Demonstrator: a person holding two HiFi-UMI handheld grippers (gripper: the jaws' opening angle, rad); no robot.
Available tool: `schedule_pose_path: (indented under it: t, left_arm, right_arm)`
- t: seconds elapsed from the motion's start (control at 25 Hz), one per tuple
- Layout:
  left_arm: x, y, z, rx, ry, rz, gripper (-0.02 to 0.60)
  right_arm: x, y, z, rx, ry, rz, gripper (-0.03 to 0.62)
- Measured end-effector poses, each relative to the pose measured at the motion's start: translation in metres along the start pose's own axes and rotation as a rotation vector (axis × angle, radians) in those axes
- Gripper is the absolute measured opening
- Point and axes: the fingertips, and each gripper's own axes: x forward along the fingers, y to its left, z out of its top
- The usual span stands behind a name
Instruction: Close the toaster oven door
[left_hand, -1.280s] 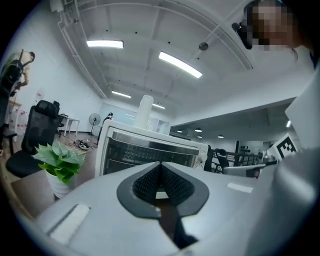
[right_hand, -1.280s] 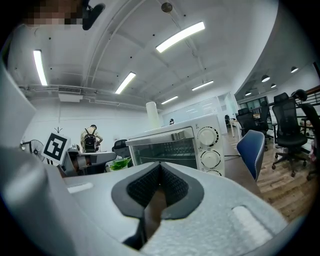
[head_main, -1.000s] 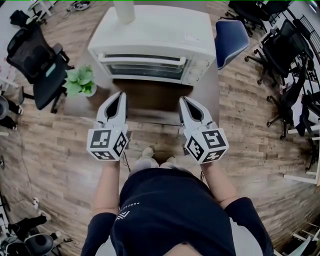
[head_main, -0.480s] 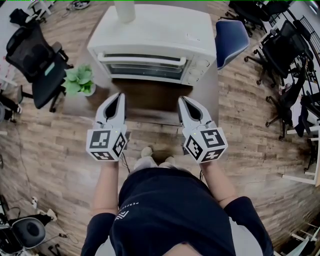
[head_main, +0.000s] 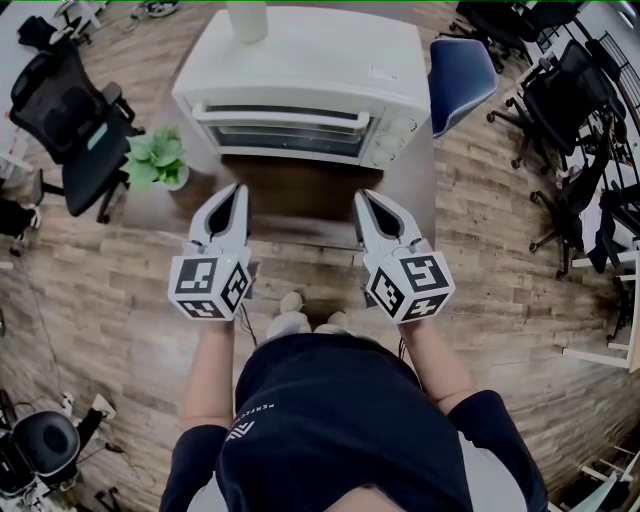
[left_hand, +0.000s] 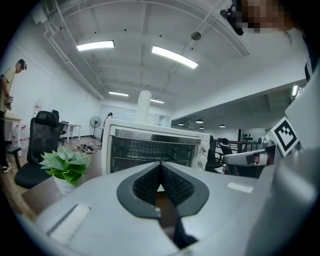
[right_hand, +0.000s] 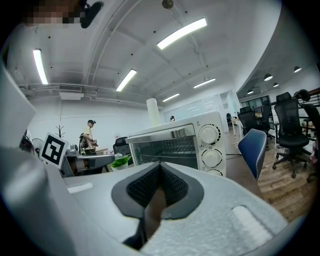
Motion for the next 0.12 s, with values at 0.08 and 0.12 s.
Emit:
schedule_pose_path:
  t: [0.08, 0.12]
  left_arm:
    - [0.0004, -0.0007, -0.0004, -0.002, 0.002, -0.002, 0.000]
    - [0.0005, -0.0010, -0.0005, -0.004, 0.002, -0.003, 0.000]
  right_arm:
    - [0.0000, -0.0005, 0.0005, -0.001, -0.001, 0.001, 0.002]
    - [0.0000, -0.0007, 0.0007, -0.001, -0.001, 0.001, 0.002]
